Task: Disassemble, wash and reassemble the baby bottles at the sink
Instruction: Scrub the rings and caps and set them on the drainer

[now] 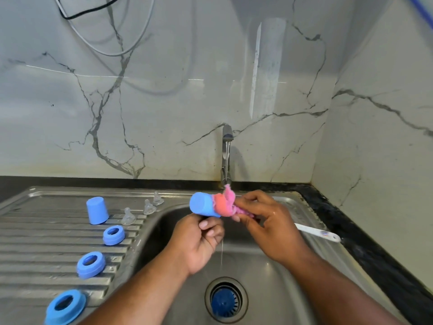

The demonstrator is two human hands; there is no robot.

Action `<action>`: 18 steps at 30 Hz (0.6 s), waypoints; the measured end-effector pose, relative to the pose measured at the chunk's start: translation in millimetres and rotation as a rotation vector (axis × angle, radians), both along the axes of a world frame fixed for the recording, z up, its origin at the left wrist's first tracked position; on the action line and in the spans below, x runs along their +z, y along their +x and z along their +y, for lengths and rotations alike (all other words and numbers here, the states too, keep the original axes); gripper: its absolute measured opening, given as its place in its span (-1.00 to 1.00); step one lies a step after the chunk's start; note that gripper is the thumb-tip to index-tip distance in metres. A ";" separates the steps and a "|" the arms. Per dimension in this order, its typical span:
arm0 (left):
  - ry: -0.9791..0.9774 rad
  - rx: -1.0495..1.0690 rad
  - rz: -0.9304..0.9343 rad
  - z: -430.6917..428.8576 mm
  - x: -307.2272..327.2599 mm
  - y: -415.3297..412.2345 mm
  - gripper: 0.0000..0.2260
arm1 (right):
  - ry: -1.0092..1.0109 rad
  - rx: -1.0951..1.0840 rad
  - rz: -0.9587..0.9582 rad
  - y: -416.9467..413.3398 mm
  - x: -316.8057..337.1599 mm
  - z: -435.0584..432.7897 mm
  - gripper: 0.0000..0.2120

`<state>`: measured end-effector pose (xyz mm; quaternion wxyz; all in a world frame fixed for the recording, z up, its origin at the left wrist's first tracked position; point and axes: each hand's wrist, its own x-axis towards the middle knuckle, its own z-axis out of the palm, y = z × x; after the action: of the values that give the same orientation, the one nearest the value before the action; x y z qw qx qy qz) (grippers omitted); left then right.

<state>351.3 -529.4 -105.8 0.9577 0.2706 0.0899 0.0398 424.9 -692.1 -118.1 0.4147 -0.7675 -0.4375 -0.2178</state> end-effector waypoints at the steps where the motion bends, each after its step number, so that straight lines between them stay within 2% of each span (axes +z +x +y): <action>1: 0.010 0.014 0.008 1.8 -0.6 1.0 -0.73 | -0.007 -0.034 -0.006 2.2 -0.3 -2.3 -0.67; 5: 0.221 0.056 0.004 -5.8 -2.2 -2.2 -0.75 | 0.017 0.082 -0.125 -16.0 7.9 4.7 -0.66; 9: 0.382 0.138 0.078 -3.4 -8.4 0.3 -0.75 | -0.091 -0.168 -0.177 -11.9 12.7 -3.4 -0.66; 13: 0.514 0.170 0.098 -2.9 -13.0 1.9 -0.75 | -0.269 -0.115 -0.303 -18.2 12.1 -2.9 -0.66; 16: 0.530 0.177 0.110 -0.4 -13.5 3.8 -0.75 | -0.155 -0.207 -0.188 -13.4 14.1 -5.3 -0.66; 18: 0.585 0.184 0.107 0.5 -14.2 3.7 -0.74 | -0.202 -0.169 -0.221 -17.6 14.1 -4.2 -0.66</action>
<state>355.0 -528.9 -120.0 0.8253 0.5273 0.1492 0.1361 407.4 -696.3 -104.0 0.2652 -0.8108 -0.4340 -0.2899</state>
